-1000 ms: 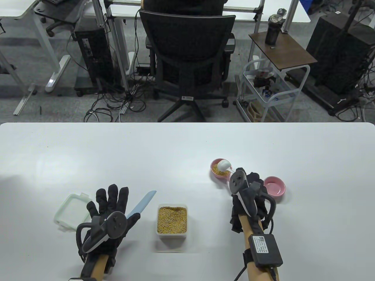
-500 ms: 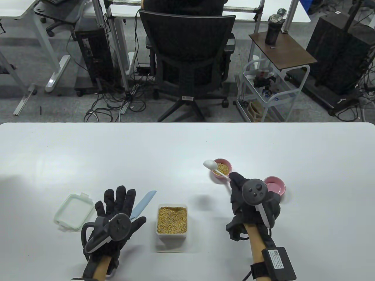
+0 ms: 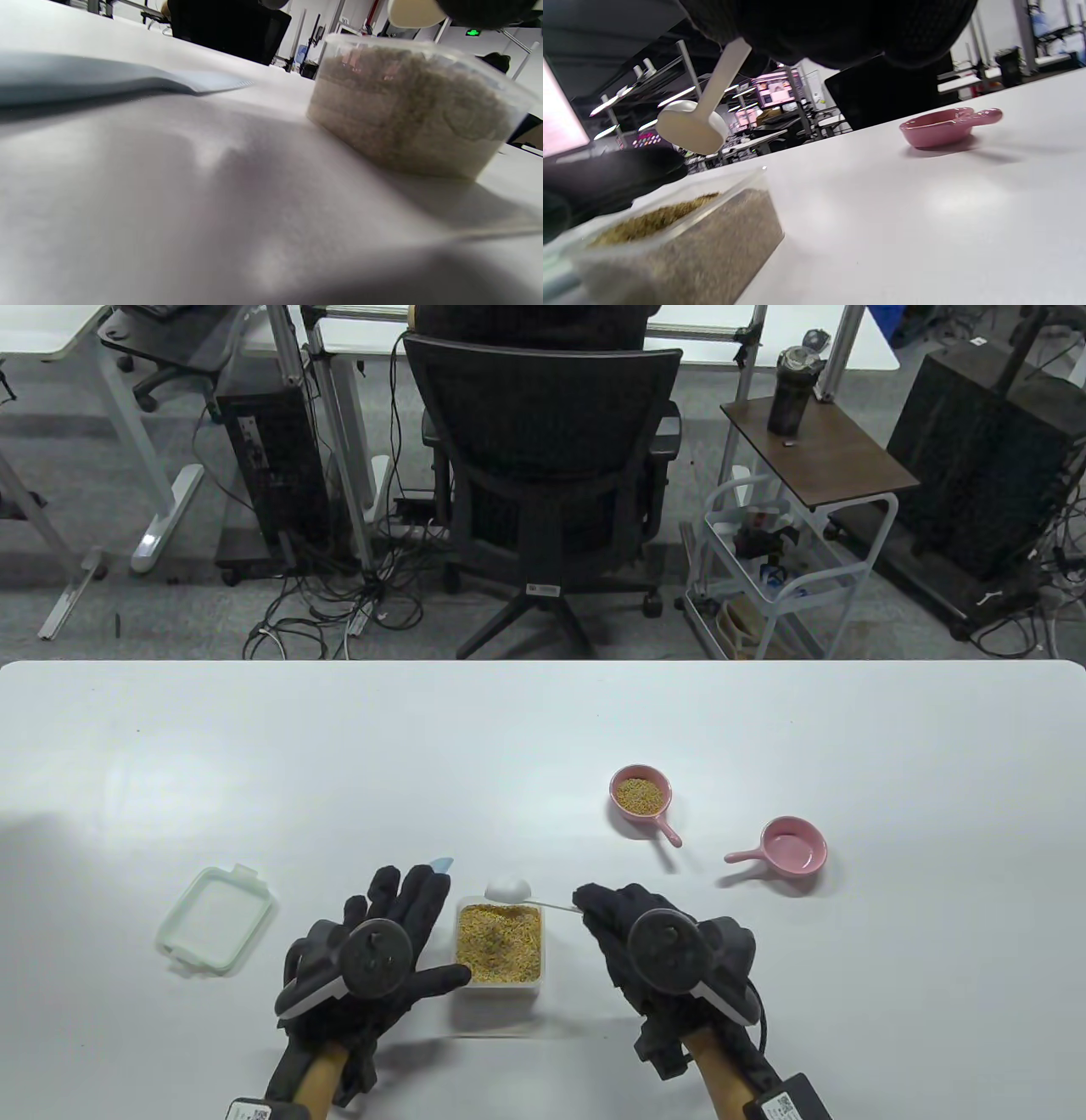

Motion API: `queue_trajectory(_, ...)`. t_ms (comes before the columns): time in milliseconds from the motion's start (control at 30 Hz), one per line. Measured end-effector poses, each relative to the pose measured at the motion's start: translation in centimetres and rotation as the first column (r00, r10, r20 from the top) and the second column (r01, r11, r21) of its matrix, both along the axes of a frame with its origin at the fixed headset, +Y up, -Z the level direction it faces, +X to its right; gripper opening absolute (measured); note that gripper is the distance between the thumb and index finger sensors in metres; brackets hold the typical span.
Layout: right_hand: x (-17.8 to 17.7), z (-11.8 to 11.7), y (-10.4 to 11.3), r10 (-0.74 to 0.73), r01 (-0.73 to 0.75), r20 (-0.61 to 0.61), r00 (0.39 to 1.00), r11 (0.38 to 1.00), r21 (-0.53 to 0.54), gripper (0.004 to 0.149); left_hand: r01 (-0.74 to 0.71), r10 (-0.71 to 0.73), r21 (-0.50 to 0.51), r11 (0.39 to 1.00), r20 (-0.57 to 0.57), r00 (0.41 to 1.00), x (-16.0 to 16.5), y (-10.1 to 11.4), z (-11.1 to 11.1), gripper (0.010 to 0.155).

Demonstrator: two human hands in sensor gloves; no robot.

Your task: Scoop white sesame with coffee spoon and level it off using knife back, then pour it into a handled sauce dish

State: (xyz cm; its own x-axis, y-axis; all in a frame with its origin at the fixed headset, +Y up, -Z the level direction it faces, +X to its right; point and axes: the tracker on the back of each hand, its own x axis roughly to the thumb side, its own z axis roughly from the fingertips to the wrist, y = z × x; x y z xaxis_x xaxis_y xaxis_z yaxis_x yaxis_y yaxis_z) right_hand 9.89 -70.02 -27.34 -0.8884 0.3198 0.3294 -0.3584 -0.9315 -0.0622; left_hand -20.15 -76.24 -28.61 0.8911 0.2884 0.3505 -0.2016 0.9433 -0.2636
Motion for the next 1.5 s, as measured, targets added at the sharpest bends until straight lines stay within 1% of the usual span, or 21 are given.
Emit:
queue_trajectory(67, -0.7, 0.2, -0.3, 0.045, -0.044, -0.019, 0.999, 0.999, 0.018, 0.040, 0.013, -0.013, -0.006, 1.000, 0.017, 1.000, 0.3, -0.1, -0.1, 0.104)
queue_trajectory(200, -2.2, 0.5, -1.2, 0.145, -0.142, -0.041, 0.989, 0.988, 0.058, 0.039, 0.020, -0.019, -0.017, 1.000, 0.017, 1.000, 0.8, -0.3, -0.3, 0.104)
queue_trajectory(267, -2.4, 0.6, -1.3, 0.173, -0.169, -0.043, 0.984, 0.982, 0.082, 0.039, 0.029, -0.029, -0.027, 0.999, 0.017, 0.999, 0.9, -0.4, -0.4, 0.103)
queue_trajectory(400, -2.7, 0.9, -1.3, 0.230, -0.225, -0.028, 0.973, 0.966, 0.127, 0.039, 0.022, -0.021, -0.058, 0.998, 0.020, 1.000, 0.8, -0.7, -0.7, 0.102)
queue_trajectory(700, -3.2, 1.3, -1.2, 0.355, -0.344, -0.043, 0.934, 0.925, 0.160, 0.039, 0.042, -0.042, -0.049, 0.998, 0.016, 0.999, 0.8, -0.6, -0.7, 0.102)
queue_trajectory(933, -3.7, 1.7, -0.9, 0.410, -0.389, -0.079, 0.909, 0.900, 0.197, 0.039, 0.044, -0.044, -0.054, 0.998, 0.011, 0.999, 0.9, -0.6, -0.6, 0.101)
queue_trajectory(1167, -3.7, 1.6, -1.1, 0.384, -0.365, -0.110, 0.917, 0.917, 0.159, 0.039, 0.054, -0.054, -0.044, 0.998, 0.005, 0.999, 0.9, -0.5, -0.6, 0.101)
queue_trajectory(1333, -3.4, 1.2, -1.2, 0.321, -0.312, -0.120, 0.939, 0.946, 0.087, 0.038, 0.062, -0.062, -0.055, 0.997, 0.007, 0.998, 1.0, -0.5, -0.6, 0.102)
queue_trajectory(1500, -3.0, 0.8, -1.3, 0.239, -0.238, -0.099, 0.966, 0.971, 0.017, 0.038, 0.070, -0.070, -0.057, 0.996, 0.012, 0.997, 0.9, -0.5, -0.6, 0.103)
